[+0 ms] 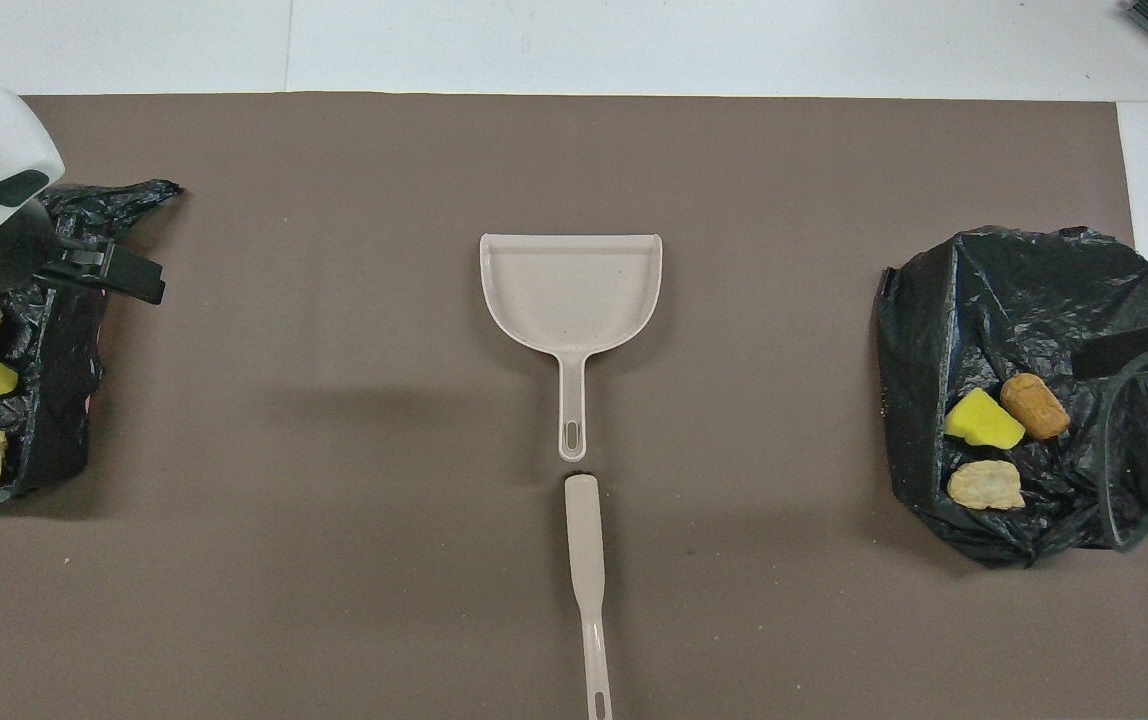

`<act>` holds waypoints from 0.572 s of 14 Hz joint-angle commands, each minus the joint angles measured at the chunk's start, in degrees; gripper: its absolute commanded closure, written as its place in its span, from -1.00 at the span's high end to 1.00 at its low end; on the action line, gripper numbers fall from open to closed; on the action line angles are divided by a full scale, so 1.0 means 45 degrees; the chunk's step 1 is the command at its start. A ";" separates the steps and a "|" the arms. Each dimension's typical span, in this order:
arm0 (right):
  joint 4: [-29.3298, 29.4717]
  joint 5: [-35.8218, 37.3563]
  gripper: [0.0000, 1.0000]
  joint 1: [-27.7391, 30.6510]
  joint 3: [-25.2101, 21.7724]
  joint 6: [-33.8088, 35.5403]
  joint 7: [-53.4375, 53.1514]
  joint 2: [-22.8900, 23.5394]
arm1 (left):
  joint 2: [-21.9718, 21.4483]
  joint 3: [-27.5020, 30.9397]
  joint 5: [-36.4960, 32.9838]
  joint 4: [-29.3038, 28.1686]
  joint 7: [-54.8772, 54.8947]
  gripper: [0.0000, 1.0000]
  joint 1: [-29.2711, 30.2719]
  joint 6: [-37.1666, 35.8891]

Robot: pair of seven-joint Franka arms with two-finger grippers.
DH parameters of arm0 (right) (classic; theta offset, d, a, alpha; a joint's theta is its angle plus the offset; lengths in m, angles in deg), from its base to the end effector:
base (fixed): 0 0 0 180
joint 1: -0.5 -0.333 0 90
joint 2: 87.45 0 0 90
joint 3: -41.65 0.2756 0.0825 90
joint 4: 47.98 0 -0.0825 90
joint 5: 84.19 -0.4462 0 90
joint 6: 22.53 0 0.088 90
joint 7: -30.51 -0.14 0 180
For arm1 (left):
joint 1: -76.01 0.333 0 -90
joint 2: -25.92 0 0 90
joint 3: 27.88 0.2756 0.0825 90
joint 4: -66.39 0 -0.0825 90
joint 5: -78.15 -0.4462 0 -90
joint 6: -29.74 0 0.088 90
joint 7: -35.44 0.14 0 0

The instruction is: Sweep and dump trash in bin

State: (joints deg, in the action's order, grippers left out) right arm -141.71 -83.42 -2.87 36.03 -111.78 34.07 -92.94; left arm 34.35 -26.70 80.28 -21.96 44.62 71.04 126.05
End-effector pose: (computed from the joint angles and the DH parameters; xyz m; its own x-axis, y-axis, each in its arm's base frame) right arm 0.5892 -0.0270 0.5727 0.9996 0.0230 0.0169 0.0229 -0.9997 0.0051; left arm 0.6599 -0.0491 0.4822 0.9754 -0.2206 -0.0027 -0.2203 -0.9748 0.0348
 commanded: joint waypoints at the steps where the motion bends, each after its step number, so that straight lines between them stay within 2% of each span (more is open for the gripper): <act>1: 0.0049 -0.0053 1.00 0.0123 0.0038 0.0321 0.0284 -0.0089 | -0.0740 -0.0146 -0.0023 -0.0349 -0.0473 1.00 -0.0108 -0.0580; 8: 0.0068 -0.0053 1.00 0.0122 0.0038 0.0613 0.0303 -0.0089 | -0.2636 -0.0146 -0.0044 -0.1716 -0.0612 1.00 0.0710 -0.0973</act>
State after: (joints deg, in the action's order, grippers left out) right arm -141.71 -83.42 -2.87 36.03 -111.40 34.07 -92.94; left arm 26.16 -27.05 80.21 -25.77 42.27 72.04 121.44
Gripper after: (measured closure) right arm 0.000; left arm 0.000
